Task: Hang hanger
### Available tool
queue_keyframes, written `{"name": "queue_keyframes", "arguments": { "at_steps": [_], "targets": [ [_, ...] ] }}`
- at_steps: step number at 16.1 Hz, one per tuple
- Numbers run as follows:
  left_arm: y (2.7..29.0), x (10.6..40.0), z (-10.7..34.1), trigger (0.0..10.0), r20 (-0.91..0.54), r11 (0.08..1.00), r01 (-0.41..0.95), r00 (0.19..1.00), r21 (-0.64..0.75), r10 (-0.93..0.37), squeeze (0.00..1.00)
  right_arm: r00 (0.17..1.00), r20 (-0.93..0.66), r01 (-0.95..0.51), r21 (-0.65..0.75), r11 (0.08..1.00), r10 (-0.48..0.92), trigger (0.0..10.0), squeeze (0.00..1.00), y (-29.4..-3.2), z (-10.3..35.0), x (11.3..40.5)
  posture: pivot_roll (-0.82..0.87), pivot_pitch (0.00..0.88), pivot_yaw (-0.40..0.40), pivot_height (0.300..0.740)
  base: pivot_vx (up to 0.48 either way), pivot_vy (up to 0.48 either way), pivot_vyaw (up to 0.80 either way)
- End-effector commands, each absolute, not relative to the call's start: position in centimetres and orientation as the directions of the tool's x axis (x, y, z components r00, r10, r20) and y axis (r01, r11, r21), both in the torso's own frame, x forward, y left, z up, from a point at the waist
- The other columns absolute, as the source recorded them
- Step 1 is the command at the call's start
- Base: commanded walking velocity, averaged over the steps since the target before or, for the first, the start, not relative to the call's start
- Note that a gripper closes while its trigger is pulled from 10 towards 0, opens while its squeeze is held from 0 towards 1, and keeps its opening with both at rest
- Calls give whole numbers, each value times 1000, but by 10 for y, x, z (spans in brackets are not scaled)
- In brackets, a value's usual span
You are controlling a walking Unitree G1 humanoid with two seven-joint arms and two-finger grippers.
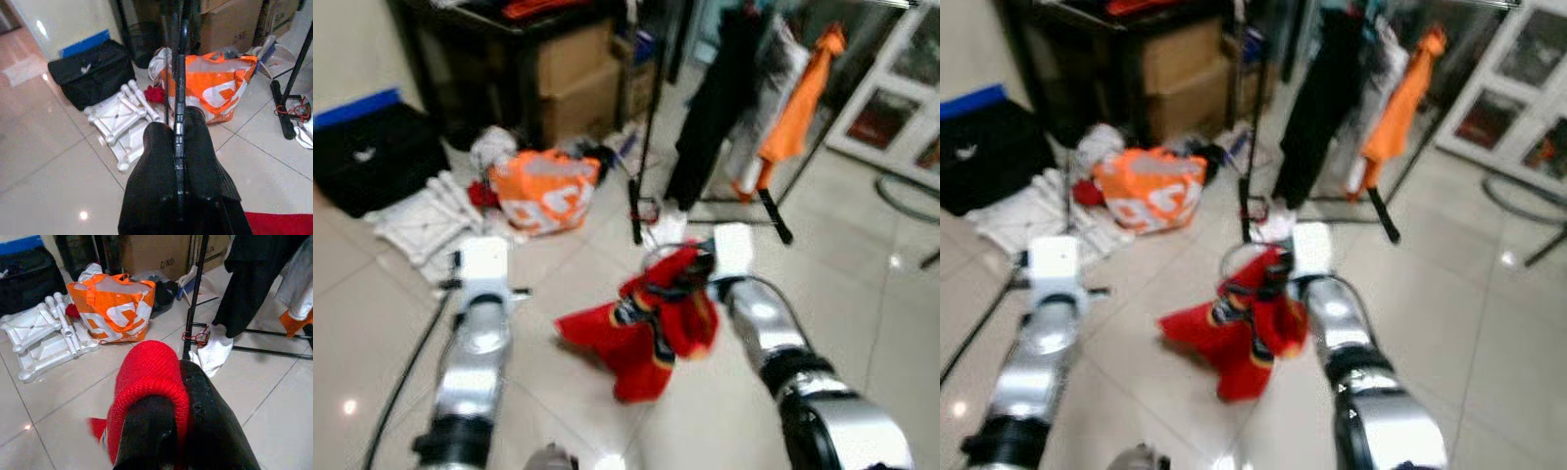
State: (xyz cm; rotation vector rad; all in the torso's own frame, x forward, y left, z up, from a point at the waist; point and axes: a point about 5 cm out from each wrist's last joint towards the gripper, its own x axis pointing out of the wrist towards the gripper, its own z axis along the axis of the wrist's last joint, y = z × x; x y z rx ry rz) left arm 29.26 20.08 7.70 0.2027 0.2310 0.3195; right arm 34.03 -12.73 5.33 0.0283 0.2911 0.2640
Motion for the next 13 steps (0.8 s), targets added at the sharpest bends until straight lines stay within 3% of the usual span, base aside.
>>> {"name": "queue_keyframes", "arguments": {
  "at_steps": [1, 7, 11, 13],
  "targets": [
    [189, 294, 80, 10000, -190, 945, -237, 940, 227, 282, 0, 936, -277, -217, 31, 976, 217, 0, 0, -142, 60, 346, 44, 45, -73, 740, 0, 0, 0],
    [162, 284, 78, 10000, -332, 978, 41, 943, 204, 29, 0, 944, -292, -161, -2, 987, 153, 0, 0, -143, 88, 369, 84, 56, -98, 740, 0, 0, 0],
    [146, 277, 84, 10000, -422, 917, 327, 882, 227, -210, 0, 935, -336, -81, 108, 991, 113, 0, 0, -139, 101, 380, 114, 42, -109, 740, 0, 0, 0],
    [141, 274, 93, 10000, -427, 890, 402, 859, 217, -284, 0, 929, -355, -68, 118, 991, 106, 0, 0, -140, 100, 380, 122, 37, -114, 740, 0, 0, 0]
  ]
}}
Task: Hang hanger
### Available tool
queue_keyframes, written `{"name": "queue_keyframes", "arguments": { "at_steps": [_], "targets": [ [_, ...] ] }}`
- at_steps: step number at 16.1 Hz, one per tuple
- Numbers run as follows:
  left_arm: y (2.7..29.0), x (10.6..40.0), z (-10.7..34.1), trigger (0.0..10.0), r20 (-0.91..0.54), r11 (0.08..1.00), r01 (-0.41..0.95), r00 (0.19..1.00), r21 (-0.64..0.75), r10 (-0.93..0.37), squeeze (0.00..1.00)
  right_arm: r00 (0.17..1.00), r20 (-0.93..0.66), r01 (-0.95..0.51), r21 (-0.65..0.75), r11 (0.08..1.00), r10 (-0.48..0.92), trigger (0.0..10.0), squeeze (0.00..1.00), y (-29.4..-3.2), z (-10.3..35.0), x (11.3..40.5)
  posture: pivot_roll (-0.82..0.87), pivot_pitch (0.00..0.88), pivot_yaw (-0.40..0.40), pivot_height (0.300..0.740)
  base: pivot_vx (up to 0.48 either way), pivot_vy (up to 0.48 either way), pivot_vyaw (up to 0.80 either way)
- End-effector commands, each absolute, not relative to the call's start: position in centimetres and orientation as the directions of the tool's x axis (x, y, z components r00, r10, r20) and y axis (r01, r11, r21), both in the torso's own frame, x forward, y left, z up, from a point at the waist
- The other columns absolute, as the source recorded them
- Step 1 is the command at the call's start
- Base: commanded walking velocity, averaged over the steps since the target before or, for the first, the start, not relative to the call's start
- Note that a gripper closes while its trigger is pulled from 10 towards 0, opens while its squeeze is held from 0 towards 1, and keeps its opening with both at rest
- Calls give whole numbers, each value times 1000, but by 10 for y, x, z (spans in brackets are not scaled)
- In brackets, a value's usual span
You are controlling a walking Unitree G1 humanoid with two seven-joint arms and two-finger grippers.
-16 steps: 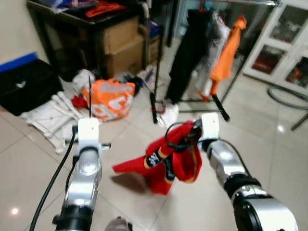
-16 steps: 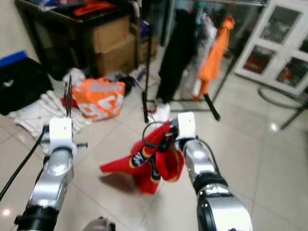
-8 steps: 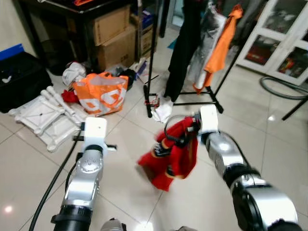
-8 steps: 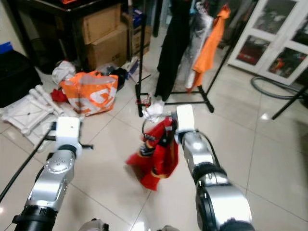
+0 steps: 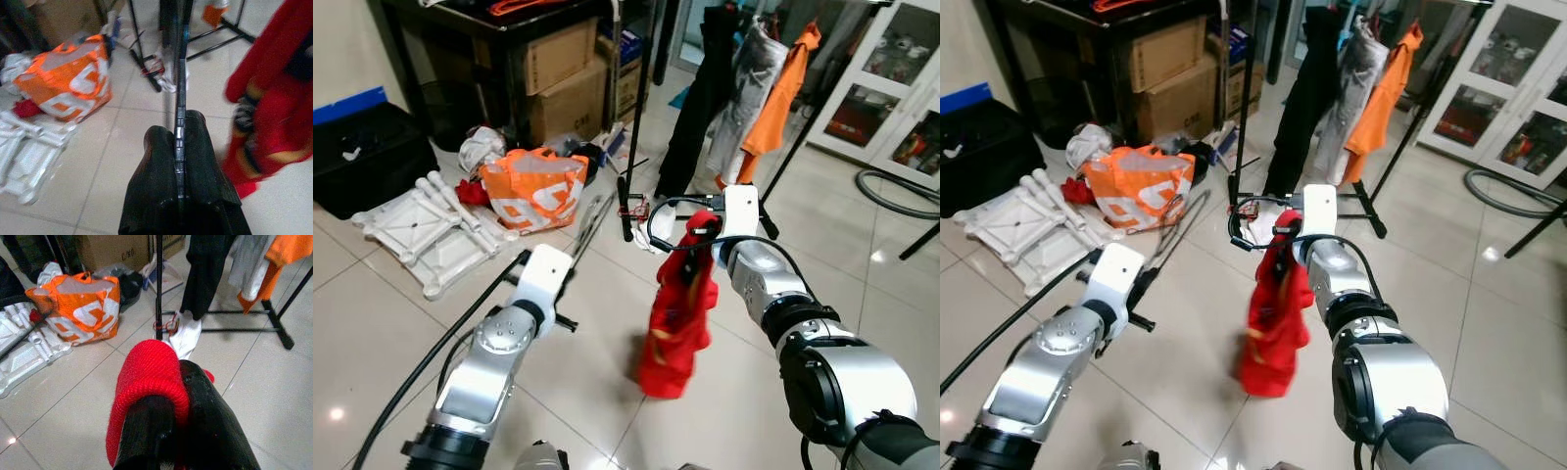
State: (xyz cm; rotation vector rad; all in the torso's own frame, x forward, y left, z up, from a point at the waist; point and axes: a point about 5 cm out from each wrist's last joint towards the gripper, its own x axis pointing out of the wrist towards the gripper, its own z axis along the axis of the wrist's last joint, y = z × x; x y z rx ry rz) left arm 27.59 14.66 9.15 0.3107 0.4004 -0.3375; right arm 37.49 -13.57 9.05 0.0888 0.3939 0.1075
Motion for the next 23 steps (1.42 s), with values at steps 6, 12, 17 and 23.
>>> {"name": "queue_keyframes", "arguments": {
  "at_steps": [6, 12, 17, 23],
  "targets": [
    [133, 259, 117, 10000, -454, 799, 576, 767, 174, -454, 0, 909, -415, 36, 152, 988, 30, 0, 0, -154, 98, 380, 147, 32, -136, 740, 0, 0, 0],
    [174, 235, 86, 10000, -620, 793, 587, 686, 162, -381, 0, 914, -399, 168, 205, 964, -74, 0, 0, -180, 112, 386, 154, 49, -145, 740, 0, 0, 0],
    [147, 228, 119, 10000, -503, 668, 729, 638, 151, -583, 0, 910, -410, 196, 292, 936, -63, 0, 0, -178, 116, 388, 163, 54, -151, 740, 0, 0, 0],
    [131, 225, 127, 10000, -464, 601, 788, 585, 133, -665, 0, 911, -408, 187, 308, 933, -48, 0, 0, -175, 117, 389, 156, 55, -148, 740, 0, 0, 0]
  ]
}}
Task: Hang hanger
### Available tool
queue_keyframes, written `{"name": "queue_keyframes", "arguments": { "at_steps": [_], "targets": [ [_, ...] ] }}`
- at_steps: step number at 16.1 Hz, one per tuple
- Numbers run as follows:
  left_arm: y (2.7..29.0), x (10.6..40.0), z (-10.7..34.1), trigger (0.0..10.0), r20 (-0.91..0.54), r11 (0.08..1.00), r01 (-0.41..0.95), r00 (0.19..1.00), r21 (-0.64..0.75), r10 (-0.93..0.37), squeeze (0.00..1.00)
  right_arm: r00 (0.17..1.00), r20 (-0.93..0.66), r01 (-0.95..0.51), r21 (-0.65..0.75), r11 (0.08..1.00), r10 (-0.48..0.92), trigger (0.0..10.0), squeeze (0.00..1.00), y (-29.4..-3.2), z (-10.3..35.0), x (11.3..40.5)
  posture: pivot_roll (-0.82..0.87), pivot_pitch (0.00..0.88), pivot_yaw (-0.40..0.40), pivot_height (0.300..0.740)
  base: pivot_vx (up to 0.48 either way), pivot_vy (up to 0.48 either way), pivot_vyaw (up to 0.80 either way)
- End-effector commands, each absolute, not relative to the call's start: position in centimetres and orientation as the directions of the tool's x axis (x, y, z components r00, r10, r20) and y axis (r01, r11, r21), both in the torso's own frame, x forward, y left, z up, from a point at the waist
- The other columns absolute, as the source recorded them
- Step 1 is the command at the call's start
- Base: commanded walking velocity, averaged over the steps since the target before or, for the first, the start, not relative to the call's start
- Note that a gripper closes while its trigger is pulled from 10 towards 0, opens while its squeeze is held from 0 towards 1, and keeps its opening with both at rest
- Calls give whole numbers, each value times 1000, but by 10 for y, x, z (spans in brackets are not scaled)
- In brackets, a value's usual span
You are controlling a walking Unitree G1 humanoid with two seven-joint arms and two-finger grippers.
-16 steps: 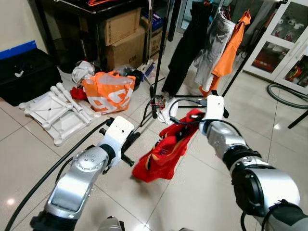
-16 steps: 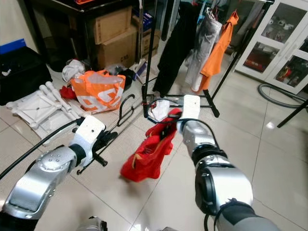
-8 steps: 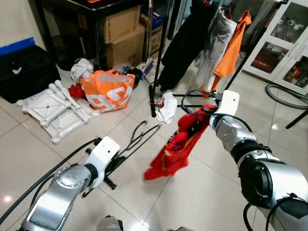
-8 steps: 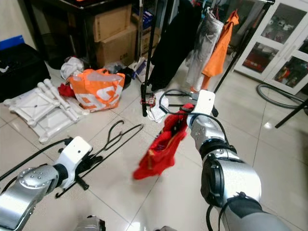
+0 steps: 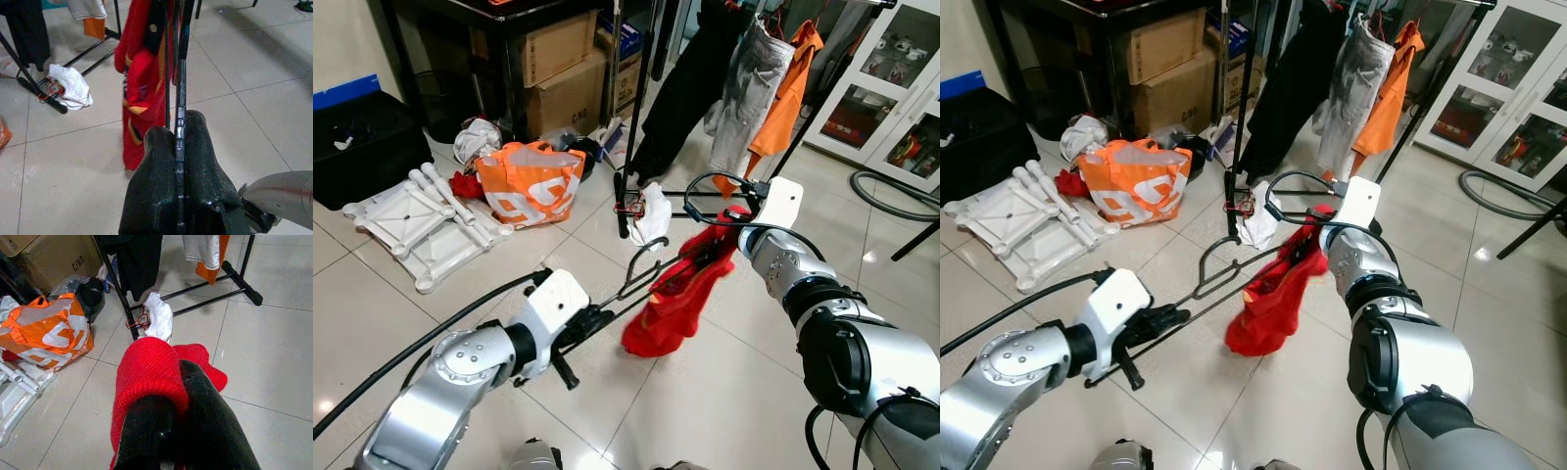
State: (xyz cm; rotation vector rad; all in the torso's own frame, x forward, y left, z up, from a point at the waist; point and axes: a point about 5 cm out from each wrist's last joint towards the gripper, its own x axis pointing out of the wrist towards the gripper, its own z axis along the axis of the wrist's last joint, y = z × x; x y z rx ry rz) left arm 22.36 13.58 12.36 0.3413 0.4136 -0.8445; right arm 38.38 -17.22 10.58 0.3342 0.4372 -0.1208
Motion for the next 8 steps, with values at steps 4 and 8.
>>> {"name": "queue_keyframes", "arguments": {
  "at_steps": [4, 8],
  "targets": [
    [129, 229, 125, 10000, -467, 600, 787, 589, 145, -660, 0, 916, -401, 170, 322, 931, -28, 0, 0, -172, 120, 390, 142, 53, -147, 740, 0, 0, 0],
    [132, 233, 123, 10000, -469, 608, 778, 602, 161, -646, 0, 916, -400, 151, 336, 930, -4, 0, 0, -170, 118, 390, 140, 48, -148, 740, 0, 0, 0]
  ]
}}
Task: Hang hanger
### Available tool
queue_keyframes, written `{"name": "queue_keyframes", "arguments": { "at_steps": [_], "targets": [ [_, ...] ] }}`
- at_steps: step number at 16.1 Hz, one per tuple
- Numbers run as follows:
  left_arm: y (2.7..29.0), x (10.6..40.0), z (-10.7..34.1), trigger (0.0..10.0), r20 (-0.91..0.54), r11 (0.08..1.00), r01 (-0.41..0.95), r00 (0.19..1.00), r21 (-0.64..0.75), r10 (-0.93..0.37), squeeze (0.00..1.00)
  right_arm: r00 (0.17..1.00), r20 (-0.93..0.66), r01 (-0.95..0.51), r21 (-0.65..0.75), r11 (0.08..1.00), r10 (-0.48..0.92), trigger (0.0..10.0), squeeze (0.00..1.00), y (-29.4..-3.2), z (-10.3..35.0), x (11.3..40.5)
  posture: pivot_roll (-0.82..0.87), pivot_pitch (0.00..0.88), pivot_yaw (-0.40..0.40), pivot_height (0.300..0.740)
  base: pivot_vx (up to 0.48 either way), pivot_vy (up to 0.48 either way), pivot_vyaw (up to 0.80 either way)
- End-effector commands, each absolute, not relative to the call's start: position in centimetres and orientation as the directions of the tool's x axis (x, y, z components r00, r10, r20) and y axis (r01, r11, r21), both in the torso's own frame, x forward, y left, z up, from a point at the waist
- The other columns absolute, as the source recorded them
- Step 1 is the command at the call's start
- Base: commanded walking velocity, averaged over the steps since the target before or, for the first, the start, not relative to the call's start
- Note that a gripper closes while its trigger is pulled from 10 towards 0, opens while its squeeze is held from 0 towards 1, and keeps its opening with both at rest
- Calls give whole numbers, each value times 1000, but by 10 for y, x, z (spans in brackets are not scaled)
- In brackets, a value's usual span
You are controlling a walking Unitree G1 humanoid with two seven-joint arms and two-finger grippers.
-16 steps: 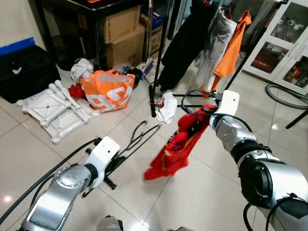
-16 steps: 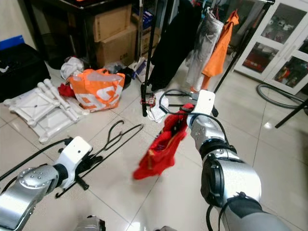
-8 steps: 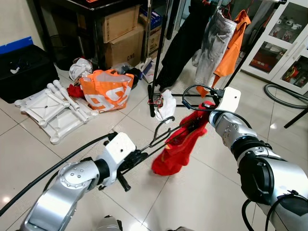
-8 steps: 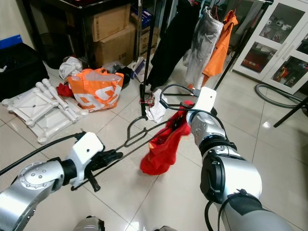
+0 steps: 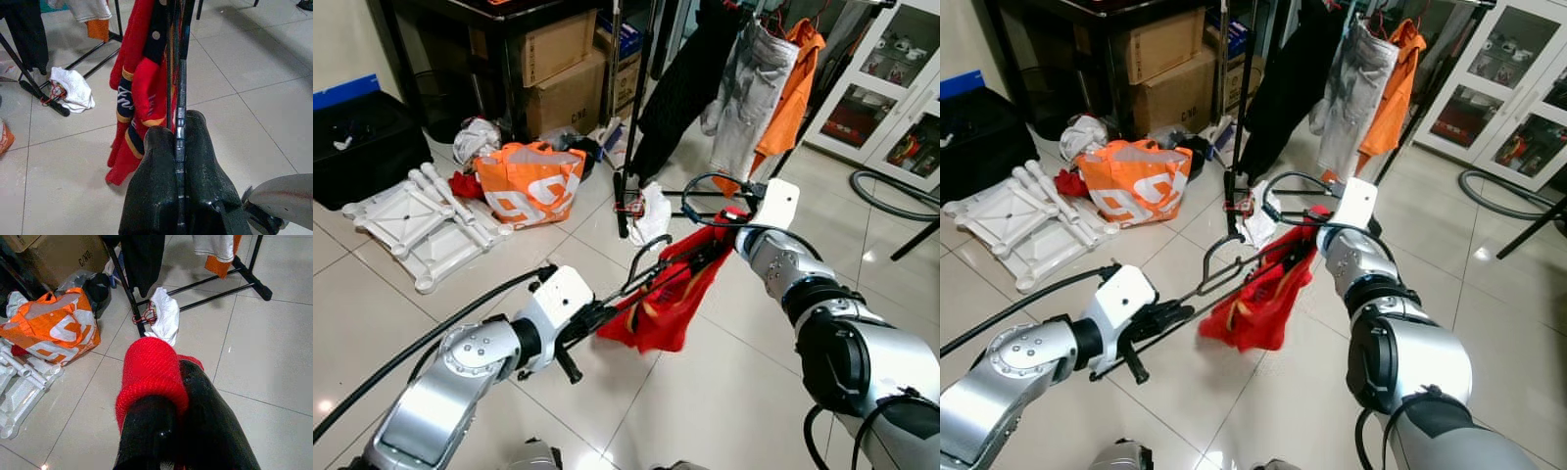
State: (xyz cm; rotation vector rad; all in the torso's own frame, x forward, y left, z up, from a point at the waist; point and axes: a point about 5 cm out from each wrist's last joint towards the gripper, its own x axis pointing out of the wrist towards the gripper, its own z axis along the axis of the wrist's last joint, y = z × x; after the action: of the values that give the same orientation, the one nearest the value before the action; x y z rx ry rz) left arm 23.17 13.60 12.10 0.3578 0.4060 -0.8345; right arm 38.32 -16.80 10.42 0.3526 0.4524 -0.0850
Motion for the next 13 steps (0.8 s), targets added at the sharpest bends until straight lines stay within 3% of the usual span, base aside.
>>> {"name": "queue_keyframes", "arguments": {
  "at_steps": [1, 7, 13],
  "targets": [
    [133, 235, 120, 10000, -471, 611, 775, 605, 161, -643, 0, 919, -394, 121, 349, 929, 29, 0, 0, -165, 118, 390, 139, 48, -150, 740, 0, 0, 0],
    [127, 231, 120, 10000, -457, 574, 801, 580, 170, -674, 0, 925, -364, 33, 367, 929, 111, 0, 0, -152, 123, 392, 128, 51, -144, 740, 0, 0, 0],
    [124, 218, 120, 10000, -473, 540, 829, 537, 143, -699, 0, 927, -374, 116, 344, 932, 22, 0, 0, -167, 123, 392, 125, 56, -136, 740, 0, 0, 0]
  ]
}}
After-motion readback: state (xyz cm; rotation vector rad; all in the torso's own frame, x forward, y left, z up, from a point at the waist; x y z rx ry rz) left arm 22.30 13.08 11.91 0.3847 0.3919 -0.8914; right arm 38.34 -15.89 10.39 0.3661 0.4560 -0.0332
